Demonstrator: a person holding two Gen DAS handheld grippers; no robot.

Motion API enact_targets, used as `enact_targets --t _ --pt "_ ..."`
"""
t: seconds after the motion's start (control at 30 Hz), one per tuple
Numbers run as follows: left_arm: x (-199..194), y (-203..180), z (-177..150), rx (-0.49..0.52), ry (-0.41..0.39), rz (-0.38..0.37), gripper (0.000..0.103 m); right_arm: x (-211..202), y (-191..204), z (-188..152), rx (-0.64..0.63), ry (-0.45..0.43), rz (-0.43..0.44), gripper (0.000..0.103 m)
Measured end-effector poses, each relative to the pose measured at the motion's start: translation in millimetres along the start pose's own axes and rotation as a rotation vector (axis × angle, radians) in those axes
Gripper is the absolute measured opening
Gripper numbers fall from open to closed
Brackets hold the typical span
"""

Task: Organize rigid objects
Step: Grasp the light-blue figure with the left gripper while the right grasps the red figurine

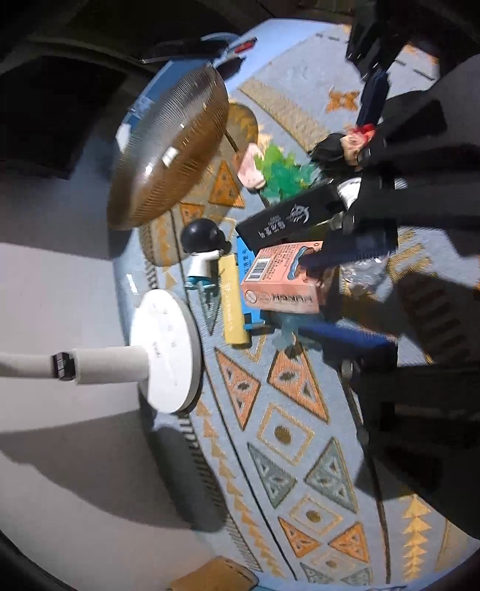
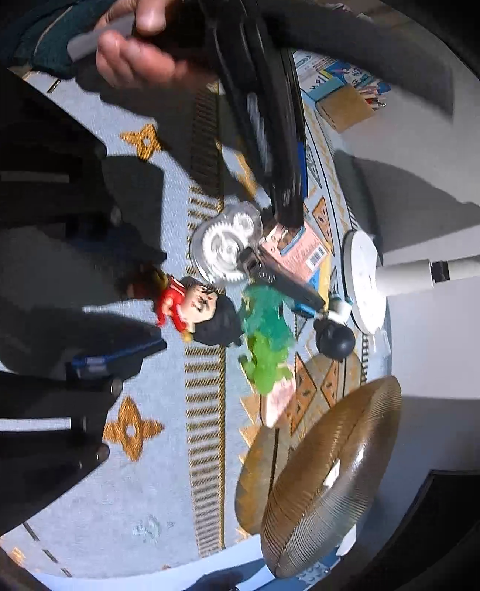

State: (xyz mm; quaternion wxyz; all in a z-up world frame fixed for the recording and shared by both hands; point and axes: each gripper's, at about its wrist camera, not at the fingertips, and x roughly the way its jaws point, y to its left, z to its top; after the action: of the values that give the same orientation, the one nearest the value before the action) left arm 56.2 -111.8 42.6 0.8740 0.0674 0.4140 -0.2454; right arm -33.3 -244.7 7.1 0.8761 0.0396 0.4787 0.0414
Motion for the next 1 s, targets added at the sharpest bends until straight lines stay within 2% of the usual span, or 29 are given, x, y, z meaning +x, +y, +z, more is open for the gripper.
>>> enact_targets --t 0.17,0.23,0.33,0.5,0.57,0.63,0.83,1.0 --pt "-13.8 20.3 -9.6 -0.026 0.003 0.016 0.025 -3.9 -16.2 -2.0 0.058 0.007 0.019 0.034" --pt "-9.1 26.0 -10.5 -0.008 0.027 0.024 0.025 -4.7 -23.0 -1.8 0.077 0.013 0.014 0.034" --pt "1.4 26.6 -9.3 0.050 0.059 0.039 0.042 -5.5 -32.8 -1.3 0.105 0.024 0.034 0.034" --pt "29.8 25.3 0.6 0.108 0.114 0.038 0.042 -4.1 -36.3 -2.3 0.108 0.028 0.047 0.046" --pt "39.9 23.6 5.0 0.121 0.128 -0.002 0.044 -4.2 -33.6 -2.6 0.095 0.028 0.041 0.050" --pt "43.4 19.4 8.5 0.146 0.122 -0.015 0.044 -4.3 -32.7 -3.0 0.084 0.023 0.024 0.063" --pt "53.3 5.1 15.9 0.182 0.123 -0.047 0.044 -1.0 -36.9 1.6 0.099 0.014 0.034 0.063" --pt "57.7 2.1 19.4 0.167 0.108 -0.061 0.043 5.6 -32.8 10.7 0.088 0.003 -0.005 0.063"
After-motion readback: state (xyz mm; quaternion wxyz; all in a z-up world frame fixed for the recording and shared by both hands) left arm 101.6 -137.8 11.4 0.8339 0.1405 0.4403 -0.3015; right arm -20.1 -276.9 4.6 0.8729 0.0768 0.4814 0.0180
